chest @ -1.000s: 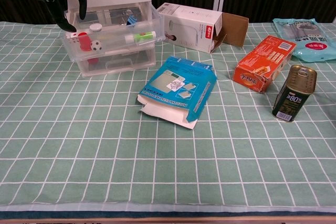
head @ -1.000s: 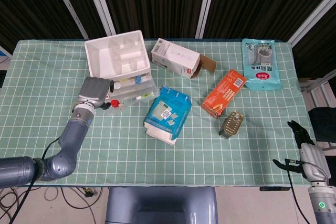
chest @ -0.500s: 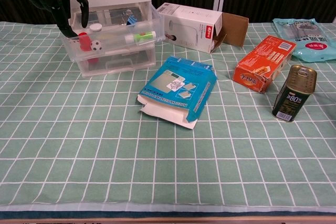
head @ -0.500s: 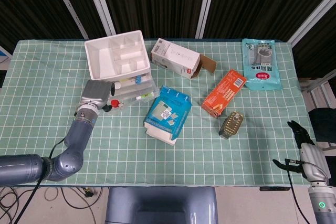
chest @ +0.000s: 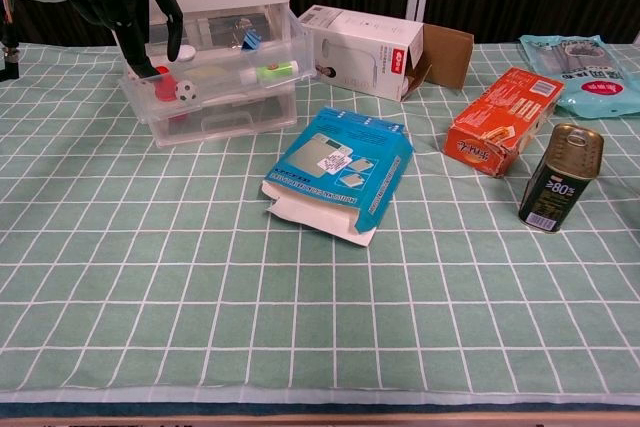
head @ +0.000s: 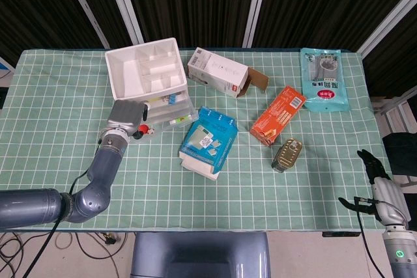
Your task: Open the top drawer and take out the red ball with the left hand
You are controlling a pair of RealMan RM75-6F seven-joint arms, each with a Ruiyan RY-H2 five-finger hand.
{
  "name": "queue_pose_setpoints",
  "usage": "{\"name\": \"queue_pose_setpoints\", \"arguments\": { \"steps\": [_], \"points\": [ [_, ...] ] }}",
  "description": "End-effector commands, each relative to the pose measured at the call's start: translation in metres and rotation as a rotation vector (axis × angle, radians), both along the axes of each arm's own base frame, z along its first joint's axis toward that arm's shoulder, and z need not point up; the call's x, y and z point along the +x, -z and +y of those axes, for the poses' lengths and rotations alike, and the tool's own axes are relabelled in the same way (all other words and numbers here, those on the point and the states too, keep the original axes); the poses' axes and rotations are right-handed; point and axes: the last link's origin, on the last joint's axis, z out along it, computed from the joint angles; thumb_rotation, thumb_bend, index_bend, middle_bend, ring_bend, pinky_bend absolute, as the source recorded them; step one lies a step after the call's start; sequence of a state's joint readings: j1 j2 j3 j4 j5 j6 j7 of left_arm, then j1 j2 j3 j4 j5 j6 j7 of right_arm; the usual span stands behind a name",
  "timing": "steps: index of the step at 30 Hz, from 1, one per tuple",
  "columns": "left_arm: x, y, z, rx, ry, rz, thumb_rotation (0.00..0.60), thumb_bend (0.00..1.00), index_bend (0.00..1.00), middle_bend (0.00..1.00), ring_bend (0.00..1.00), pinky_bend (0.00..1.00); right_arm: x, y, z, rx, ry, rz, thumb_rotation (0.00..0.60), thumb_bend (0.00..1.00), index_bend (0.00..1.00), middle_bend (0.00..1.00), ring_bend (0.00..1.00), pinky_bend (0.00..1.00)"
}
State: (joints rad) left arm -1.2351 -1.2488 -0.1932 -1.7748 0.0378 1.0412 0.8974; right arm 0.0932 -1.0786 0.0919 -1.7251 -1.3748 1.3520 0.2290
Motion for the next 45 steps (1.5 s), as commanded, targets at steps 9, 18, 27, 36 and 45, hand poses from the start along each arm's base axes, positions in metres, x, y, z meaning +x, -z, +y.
{"name": "queue_pose_setpoints", "arguments": {
  "steps": [9, 18, 27, 36, 45],
  "points": [
    [0.0013, -0.0024, 0.0019, 0.002, 0.002, 0.021, 0.6, 0.25, 0.47, 1.0, 1.0, 1.0, 0.0003, -0.0001, -0.0002, -0.001, 0.003, -0.01, 0.6, 0.09, 0.0, 0.0, 0.0, 0.22],
    [0.001, -0.0043, 0.0061, 0.002, -0.065, 0.032, 0.6, 0.25, 0.48, 1.0, 1.0, 1.0, 0.0004, -0.0004, -0.0003, -0.005, 0.002, -0.015, 0.6, 0.09, 0.0, 0.0, 0.0, 0.22],
    [0.0029, -0.0028, 0.009, -0.015, -0.102, 0.037, 0.6, 0.25, 0.48, 1.0, 1.0, 1.0, 0.0003, -0.0001, -0.0006, -0.005, 0.003, -0.018, 0.6, 0.09, 0.0, 0.0, 0.0, 0.22],
    [0.0065, 0.0017, 0.0096, -0.026, -0.1, 0.04, 0.6, 0.25, 0.49, 1.0, 1.0, 1.0, 0.0005, -0.0002, -0.0003, -0.004, 0.002, -0.019, 0.6, 0.09, 0.0, 0.0, 0.0, 0.22],
    [0.008, 0.0021, 0.0097, -0.025, -0.095, 0.037, 0.6, 0.29, 0.52, 1.0, 1.0, 1.0, 0.0009, -0.0003, -0.0003, -0.005, 0.0, -0.022, 0.6, 0.09, 0.0, 0.0, 0.0, 0.22]
  ]
}}
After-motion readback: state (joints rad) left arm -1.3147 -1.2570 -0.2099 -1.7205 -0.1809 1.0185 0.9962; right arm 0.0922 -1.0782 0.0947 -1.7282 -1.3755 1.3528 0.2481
